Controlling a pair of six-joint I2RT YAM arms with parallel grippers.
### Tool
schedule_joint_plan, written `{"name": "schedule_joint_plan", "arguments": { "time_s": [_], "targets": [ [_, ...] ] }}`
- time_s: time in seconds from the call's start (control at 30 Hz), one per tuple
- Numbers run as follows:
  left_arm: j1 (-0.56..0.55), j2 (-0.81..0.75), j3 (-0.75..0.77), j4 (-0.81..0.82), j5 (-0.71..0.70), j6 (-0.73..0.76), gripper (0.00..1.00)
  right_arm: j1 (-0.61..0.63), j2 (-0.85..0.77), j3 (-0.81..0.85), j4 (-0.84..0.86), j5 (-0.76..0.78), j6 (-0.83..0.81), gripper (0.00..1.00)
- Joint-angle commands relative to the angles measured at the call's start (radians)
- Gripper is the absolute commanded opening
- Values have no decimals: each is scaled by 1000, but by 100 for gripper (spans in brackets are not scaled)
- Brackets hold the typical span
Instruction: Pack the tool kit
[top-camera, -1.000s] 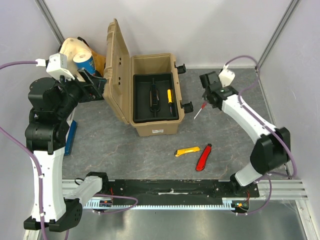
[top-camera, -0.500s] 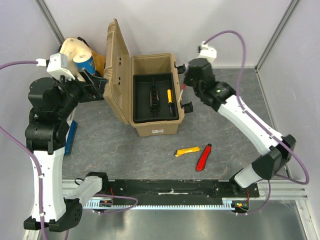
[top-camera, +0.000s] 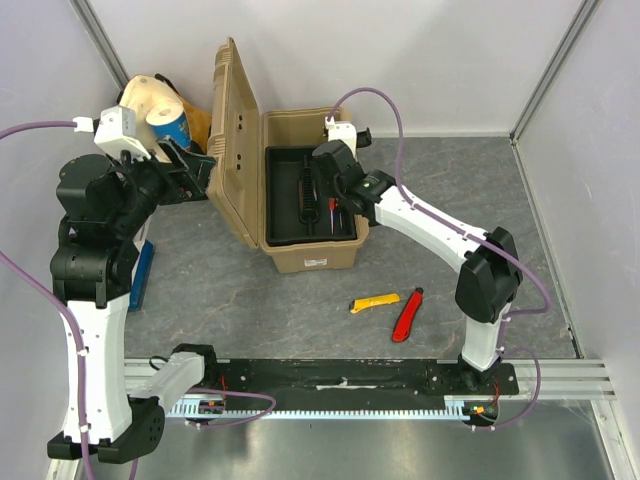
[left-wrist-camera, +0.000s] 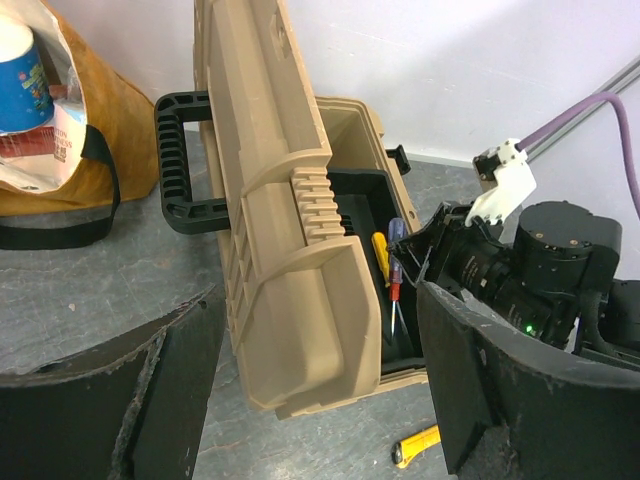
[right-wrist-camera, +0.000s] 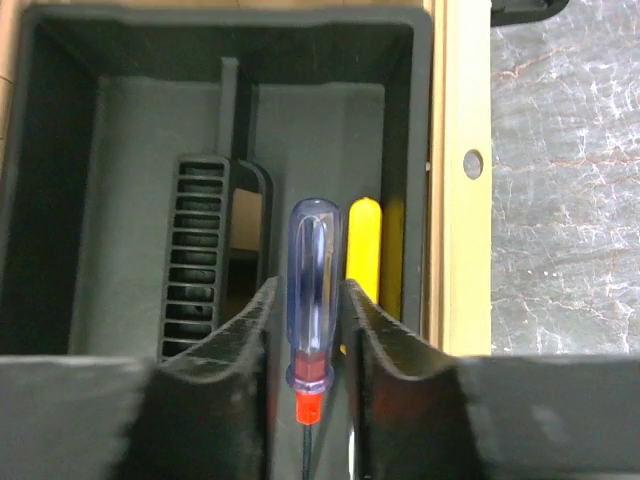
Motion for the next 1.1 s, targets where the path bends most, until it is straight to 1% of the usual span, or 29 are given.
{"name": "schedule_joint_plan", "arguments": {
  "time_s": [0.0,0.13,0.27,0.4,0.47,0.53,0.67,0.73,0.77,0.83,0.9,1.0,1.07],
  "targets": [
    [-1,0,0,42,13,-3,82,3,-11,98,-13,32,-25,39],
    [-3,2,1,41,14,-3,82,3,-49,115,-35,50,-24,45],
    [-3,5,0,42,17,0,82,3,-110,116,-99,82,-1,50],
    [-3,3,-6,42,23,-6,82,-4,-190,57,-157,135,28,57],
    [-3,3,-11,47,28,-6,82,-6,-222,26,-154,123,24,59],
    [-3,0,-17,48,33,-9,82,-6,-230,16,-138,75,-1,59],
    [-4,-3,-25,53,45,-19,82,-6,-201,50,-131,-17,-22,61],
    [-4,-4,-25,53,48,-19,82,-6,-190,72,-136,-19,-19,61],
    [-3,-6,-26,53,46,-19,82,-6,-195,73,-145,9,-1,61],
    [-3,-9,-28,53,46,-19,82,-9,-218,61,-180,122,69,64],
    [-4,-10,-28,53,46,-17,82,-30,-253,35,-238,176,149,65],
    [-4,-6,-26,53,53,-19,82,-85,-328,-32,-355,169,263,65],
    [-4,-6,-25,54,63,-22,82,-128,-392,-116,-409,124,295,66]
  ]
}}
